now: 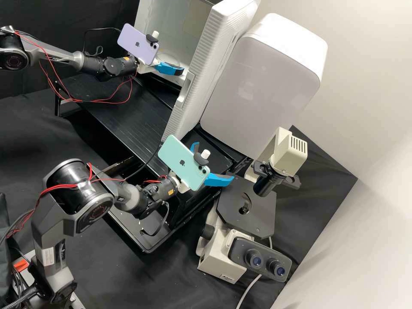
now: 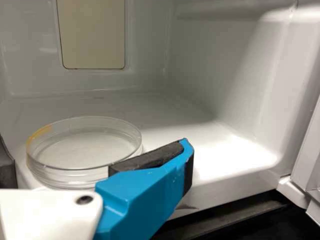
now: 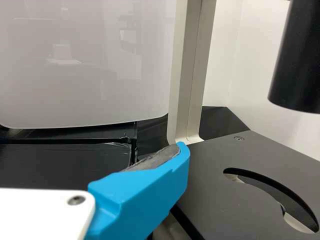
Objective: Take the petri dish out of the incubator
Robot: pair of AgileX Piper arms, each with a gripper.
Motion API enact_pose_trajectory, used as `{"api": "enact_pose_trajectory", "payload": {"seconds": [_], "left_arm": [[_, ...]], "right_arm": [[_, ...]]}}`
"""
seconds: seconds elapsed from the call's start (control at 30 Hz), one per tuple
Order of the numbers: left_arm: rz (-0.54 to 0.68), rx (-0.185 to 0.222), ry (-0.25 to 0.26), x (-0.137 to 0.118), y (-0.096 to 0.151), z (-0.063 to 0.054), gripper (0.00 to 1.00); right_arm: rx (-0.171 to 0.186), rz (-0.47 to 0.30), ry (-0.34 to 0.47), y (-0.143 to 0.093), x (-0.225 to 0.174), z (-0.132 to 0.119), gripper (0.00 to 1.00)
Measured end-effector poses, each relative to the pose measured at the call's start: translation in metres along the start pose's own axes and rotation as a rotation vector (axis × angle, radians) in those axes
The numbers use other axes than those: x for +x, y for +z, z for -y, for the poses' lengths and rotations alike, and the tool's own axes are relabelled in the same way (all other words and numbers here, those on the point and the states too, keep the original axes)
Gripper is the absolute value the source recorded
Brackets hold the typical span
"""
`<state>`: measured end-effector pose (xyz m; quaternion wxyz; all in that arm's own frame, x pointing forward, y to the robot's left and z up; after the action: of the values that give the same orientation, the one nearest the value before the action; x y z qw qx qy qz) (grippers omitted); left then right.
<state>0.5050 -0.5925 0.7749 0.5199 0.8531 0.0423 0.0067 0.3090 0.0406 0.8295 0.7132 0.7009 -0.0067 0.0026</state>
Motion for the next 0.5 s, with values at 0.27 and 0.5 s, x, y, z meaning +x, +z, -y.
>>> {"api": "enact_pose_trajectory", "payload": {"seconds": [0.27,0.5], "left_arm": [[-0.004,0.001,0.000,0.0007,-0.0006,0.0014,0.00],[-0.005,0.017,-0.001,0.0011,-0.0009,0.0026,0.00]], "right_arm": [[0.000,0.000,0.000,0.0000,0.0000,0.0000,1.00],[0.000,0.000,0.000,0.0000,0.0000,0.0000,1.00]]}}
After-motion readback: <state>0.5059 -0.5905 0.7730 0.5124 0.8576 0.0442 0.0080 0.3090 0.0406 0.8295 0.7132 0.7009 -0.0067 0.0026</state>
